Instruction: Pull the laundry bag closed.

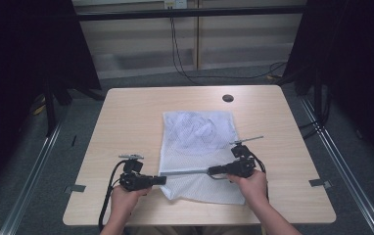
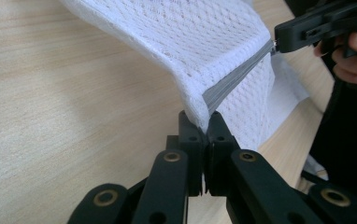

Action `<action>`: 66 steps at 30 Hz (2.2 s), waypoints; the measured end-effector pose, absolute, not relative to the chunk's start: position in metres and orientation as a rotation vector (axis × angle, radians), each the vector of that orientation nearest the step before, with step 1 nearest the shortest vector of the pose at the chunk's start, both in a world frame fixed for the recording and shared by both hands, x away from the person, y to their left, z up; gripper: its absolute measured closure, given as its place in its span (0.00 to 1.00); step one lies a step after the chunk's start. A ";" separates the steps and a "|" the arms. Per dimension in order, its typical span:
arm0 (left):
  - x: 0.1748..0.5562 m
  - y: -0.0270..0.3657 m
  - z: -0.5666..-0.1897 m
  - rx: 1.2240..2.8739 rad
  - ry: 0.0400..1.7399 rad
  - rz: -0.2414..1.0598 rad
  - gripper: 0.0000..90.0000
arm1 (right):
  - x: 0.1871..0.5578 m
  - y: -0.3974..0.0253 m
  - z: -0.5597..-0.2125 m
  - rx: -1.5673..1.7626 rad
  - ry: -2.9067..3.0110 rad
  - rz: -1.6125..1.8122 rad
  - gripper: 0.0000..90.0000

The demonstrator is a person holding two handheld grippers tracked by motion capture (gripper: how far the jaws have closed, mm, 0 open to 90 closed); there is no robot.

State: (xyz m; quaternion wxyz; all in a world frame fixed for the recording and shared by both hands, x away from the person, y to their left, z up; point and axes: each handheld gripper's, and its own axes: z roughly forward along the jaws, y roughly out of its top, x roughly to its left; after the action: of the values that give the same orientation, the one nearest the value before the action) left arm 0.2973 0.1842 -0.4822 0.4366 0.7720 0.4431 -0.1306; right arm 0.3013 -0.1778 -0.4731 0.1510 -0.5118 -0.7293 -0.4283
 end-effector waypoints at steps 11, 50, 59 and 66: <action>0.297 0.182 -0.483 1.937 1.100 -0.320 0.98 | 0.299 -0.182 -0.472 -1.464 -2.108 -1.227 0.97; 0.297 0.181 -0.483 1.952 1.101 -0.316 0.98 | 0.295 -0.198 -0.473 -1.494 -2.106 -1.227 0.97; 0.296 0.180 -0.482 1.950 1.103 -0.318 0.98 | 0.294 -0.203 -0.473 -1.501 -2.117 -1.215 0.97; 0.297 0.182 -0.483 1.949 1.102 -0.316 0.98 | 0.293 -0.208 -0.473 -1.514 -2.108 -1.218 0.97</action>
State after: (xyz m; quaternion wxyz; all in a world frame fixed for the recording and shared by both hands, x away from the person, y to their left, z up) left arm 0.2970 0.1822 -0.4827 0.4261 0.7797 0.4411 -0.1265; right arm 0.2934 -0.2082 -0.4730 0.1370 -0.5232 -0.7282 -0.4209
